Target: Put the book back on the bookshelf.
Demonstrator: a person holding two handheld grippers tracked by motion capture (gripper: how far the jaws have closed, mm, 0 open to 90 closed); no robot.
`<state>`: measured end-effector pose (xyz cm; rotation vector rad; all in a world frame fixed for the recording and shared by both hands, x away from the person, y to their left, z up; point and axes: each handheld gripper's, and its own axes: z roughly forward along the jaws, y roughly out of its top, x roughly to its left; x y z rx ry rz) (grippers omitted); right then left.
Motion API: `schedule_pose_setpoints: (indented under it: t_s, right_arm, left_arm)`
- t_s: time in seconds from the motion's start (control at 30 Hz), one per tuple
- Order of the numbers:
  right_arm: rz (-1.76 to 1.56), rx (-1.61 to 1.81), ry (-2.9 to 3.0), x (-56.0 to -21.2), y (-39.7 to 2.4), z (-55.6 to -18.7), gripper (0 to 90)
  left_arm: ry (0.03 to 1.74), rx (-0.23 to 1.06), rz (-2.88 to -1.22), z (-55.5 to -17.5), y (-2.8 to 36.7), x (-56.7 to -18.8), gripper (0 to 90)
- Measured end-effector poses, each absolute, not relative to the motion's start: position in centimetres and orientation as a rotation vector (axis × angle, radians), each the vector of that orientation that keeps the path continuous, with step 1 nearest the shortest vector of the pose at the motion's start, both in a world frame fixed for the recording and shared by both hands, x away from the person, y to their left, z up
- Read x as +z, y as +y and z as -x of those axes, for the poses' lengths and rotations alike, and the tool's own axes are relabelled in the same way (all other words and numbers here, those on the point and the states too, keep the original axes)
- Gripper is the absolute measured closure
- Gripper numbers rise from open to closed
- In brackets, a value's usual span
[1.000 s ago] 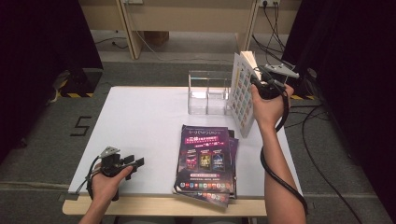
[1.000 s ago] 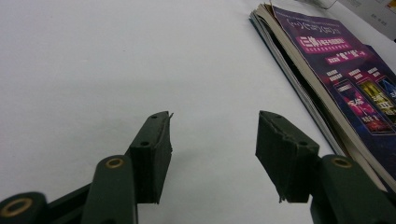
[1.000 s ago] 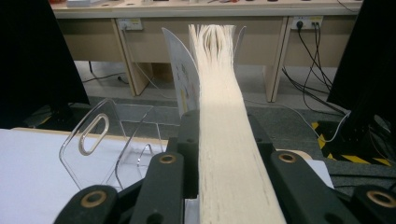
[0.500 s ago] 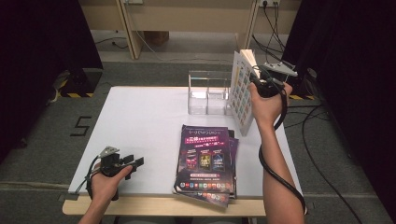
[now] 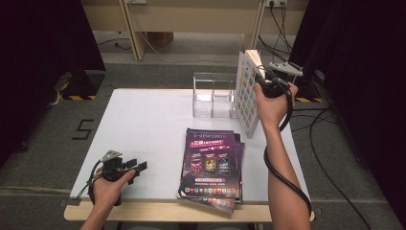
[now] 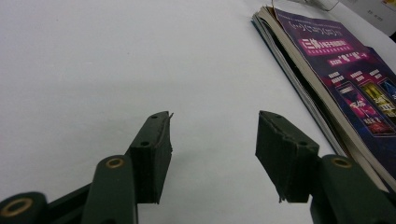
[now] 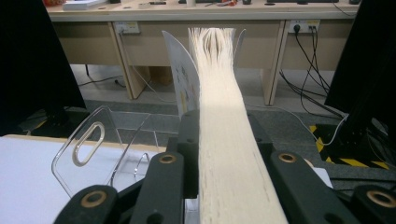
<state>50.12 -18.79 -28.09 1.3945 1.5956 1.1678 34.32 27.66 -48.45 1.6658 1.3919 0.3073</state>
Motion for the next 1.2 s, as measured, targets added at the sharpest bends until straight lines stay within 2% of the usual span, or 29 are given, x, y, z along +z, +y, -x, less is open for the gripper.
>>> schedule_pose_setpoints:
  t_s: [1.2]
  right_arm:
    - [-1.393, 1.170, 1.572, -27.3, -18.8, -51.6, 74.3]
  left_arm:
    - [1.391, 0.305, -1.680, -34.5, 27.6, -48.6, 44.9]
